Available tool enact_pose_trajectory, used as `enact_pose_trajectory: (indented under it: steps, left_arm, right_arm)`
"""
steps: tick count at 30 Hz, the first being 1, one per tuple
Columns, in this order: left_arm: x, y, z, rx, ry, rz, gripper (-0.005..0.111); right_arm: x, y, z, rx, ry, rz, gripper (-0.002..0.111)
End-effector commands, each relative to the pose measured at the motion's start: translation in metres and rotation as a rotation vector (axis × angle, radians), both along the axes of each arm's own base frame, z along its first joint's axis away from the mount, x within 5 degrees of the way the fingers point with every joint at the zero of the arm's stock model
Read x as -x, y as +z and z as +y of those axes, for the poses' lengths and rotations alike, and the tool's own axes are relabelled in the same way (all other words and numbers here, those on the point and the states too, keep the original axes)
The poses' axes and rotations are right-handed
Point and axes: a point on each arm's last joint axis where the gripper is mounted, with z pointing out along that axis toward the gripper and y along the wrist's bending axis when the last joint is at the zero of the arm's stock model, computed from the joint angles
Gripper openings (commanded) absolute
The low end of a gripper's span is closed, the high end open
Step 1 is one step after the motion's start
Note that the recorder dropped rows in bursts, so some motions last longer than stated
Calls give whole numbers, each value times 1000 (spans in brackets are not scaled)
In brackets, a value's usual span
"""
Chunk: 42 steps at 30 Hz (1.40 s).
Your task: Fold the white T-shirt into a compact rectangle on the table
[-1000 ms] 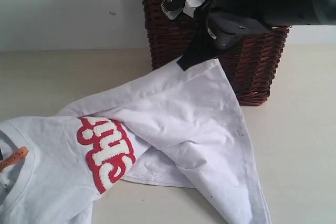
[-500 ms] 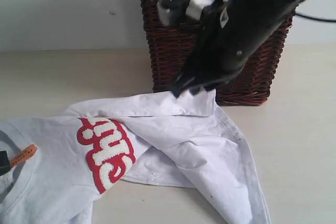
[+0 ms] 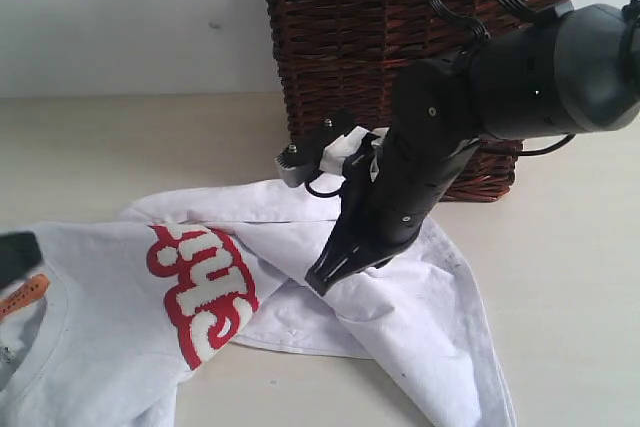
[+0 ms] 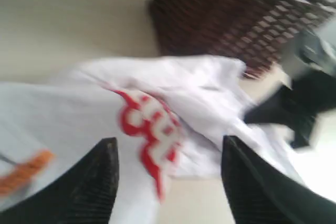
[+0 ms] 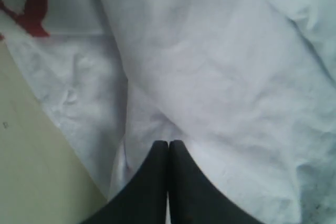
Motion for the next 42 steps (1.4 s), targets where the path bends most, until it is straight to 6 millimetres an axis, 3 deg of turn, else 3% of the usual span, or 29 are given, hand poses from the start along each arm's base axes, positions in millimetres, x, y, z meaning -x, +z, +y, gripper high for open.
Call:
enact_pose_trajectory:
  steps: [1,4,7,9,12,17,20,23,26,31,34,38,40,42]
  left_arm:
    - [24,-2,-29,96,-441,116,44]
    - [15,-11,-28,90,-405,177,43]
    - [-26,5,-18,5,-226,124,29]
    - [-53,21,-13,-51,-130,136,27]
    - [-88,27,-8,-201,-37,298,27]
    - [-112,13,-23,-465,-20,421,26]
    - [-121,17,-38,-618,-45,479,23]
    - [-115,23,-49,-748,-100,556,16]
    - [-96,21,-70,-746,-248,595,14]
    - [-48,-9,-110,-740,-564,587,14]
    - [-24,-30,-129,-746,-649,493,25]
    - [-22,-62,-137,-770,-660,497,48]
    - [-30,-83,-137,-835,-621,524,48]
    - [-46,-98,-129,-912,-473,534,48]
  right_arm:
    - [-10,6,0,-12,8,-116,0]
    - [-10,6,0,-8,0,-118,0]
    - [-10,6,0,-10,-3,-117,0]
    - [-10,6,0,-11,-6,-116,0]
    - [-11,6,0,-12,1,-134,0]
    - [-12,6,0,-12,-1,-139,0]
    - [-12,6,0,-15,-8,-137,0]
    - [-11,6,-1,4,-1,-133,0]
    - [-12,6,-2,6,-10,-137,0]
    - [-19,6,-12,12,-67,-143,0]
    - [-28,6,-25,20,-147,-137,0]
    - [-28,5,-28,29,-158,-121,0]
    - [-27,5,-29,35,-158,-114,0]
    - [-26,4,-30,43,-158,-106,0]
